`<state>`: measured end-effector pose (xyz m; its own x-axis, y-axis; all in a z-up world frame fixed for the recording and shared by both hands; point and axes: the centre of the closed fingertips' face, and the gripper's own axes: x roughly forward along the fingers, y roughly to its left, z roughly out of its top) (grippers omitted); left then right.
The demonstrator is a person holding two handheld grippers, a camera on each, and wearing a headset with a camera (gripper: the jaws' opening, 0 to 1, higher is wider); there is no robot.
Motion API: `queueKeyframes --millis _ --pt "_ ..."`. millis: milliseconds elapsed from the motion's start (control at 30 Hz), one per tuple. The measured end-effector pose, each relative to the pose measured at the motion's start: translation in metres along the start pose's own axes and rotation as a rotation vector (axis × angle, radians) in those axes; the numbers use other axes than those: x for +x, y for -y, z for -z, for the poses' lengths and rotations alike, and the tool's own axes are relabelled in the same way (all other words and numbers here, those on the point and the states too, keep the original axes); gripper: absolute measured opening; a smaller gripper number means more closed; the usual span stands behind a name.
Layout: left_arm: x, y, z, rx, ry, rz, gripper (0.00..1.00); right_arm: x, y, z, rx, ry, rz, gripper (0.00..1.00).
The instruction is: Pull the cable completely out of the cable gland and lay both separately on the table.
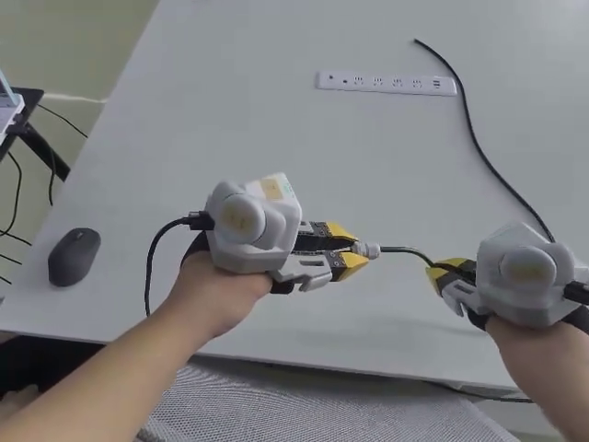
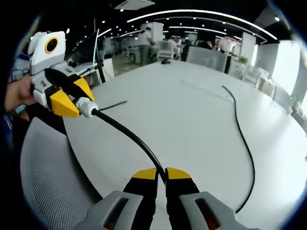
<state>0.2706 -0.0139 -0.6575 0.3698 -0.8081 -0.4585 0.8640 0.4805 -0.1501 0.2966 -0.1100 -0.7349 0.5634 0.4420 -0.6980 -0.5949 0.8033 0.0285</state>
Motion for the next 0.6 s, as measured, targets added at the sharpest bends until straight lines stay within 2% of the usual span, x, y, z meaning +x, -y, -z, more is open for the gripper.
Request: queueKeyframes --millis 67,233,600 --pt "-0.0003 0.0000 0.0004 -0.001 -0.001 0.000 0.15 0.0014 0.0022 0.0048 0.036 -0.004 0.002 0.00" --pt "0.0003 0.0010 0.0013 0.003 -0.006 0.001 0.15 0.0029 0.0019 0.0100 0.060 -0.008 0.004 0.00" --pt "-0.0025 -0.0022 0.0016 0.000 -0.009 -0.003 0.15 -0.0006 -0.0004 0.0050 -0.018 0.006 0.000 0.01"
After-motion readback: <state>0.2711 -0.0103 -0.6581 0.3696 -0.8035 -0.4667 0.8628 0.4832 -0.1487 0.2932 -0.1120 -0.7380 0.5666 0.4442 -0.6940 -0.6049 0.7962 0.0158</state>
